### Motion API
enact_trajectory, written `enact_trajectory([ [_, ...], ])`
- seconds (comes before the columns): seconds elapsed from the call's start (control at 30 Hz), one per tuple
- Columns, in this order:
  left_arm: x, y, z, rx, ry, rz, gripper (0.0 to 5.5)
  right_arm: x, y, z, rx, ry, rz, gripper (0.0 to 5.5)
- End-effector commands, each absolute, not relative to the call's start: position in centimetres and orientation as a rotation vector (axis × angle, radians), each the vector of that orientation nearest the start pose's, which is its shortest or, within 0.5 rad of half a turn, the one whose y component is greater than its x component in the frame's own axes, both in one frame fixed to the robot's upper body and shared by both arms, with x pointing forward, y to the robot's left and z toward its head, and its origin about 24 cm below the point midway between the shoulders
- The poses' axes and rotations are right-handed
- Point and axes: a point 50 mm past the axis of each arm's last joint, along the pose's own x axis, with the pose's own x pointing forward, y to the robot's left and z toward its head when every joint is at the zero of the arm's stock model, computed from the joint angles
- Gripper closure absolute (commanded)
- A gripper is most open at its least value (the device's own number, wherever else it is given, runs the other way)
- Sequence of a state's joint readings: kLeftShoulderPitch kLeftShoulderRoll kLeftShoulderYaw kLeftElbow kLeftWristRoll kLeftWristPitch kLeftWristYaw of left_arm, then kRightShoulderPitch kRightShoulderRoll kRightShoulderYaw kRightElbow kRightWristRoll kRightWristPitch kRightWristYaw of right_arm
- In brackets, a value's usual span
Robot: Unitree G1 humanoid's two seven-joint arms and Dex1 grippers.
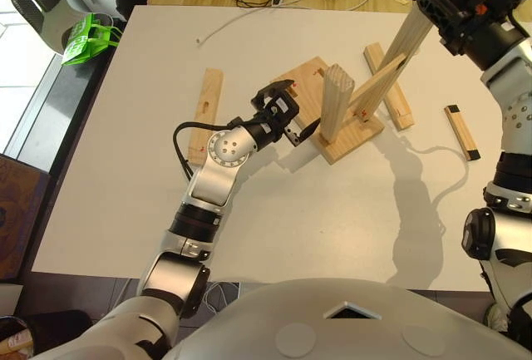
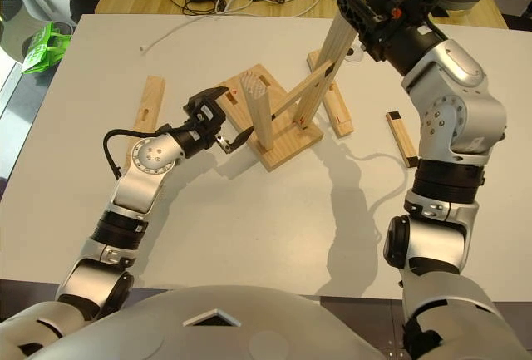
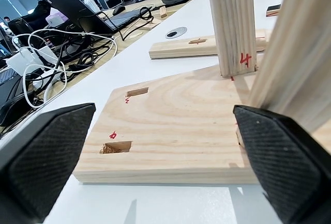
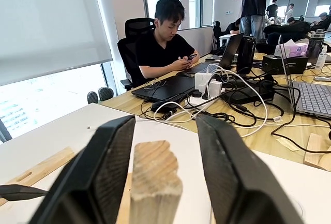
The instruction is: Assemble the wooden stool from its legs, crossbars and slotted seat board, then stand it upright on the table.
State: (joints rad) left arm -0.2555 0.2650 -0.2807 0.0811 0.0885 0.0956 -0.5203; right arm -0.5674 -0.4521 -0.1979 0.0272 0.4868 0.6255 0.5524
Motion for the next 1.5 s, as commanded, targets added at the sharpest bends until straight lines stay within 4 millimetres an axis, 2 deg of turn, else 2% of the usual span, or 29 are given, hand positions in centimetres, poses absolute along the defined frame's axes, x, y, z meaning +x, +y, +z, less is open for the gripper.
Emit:
enact_trajectory([
  [0.03, 28.2, 10.1, 6.6, 0.426, 0.034, -0.783, 0.56, 32.3, -20.6, 18.2, 0.060, 0.029, 0.572, 4.15],
  [0.1, 28.3, 10.1, 6.7, 0.427, 0.029, -0.779, 0.56, 32.1, -20.6, 17.8, 0.054, 0.050, 0.579, 4.45],
  [0.37, 28.6, 10.2, 7.1, 0.429, 0.009, -0.754, 0.56, 31.4, -20.8, 17.4, 0.051, 0.085, 0.598, 4.47],
  [0.63, 28.9, 10.4, 7.5, 0.421, -0.008, -0.720, 0.56, 30.6, -21.8, 16.2, 0.063, 0.129, 0.564, 4.48],
  [1.07, 29.1, 10.3, 7.6, 0.423, -0.012, -0.718, 0.56, 31.0, -21.5, 17.1, 0.080, 0.070, 0.561, 4.48],
  [1.1, 29.1, 10.4, 7.5, 0.424, -0.010, -0.718, 0.56, 31.0, -21.4, 17.1, 0.081, 0.067, 0.565, 4.11],
  [1.37, 29.0, 10.4, 7.1, 0.425, 0.000, -0.720, 0.56, 30.9, -21.2, 17.7, 0.097, 0.028, 0.587, 2.63],
  [1.5, 29.0, 10.4, 6.9, 0.424, 0.004, -0.720, 0.56, 31.4, -21.9, 18.9, 0.111, -0.076, 0.522, 1.92],
])
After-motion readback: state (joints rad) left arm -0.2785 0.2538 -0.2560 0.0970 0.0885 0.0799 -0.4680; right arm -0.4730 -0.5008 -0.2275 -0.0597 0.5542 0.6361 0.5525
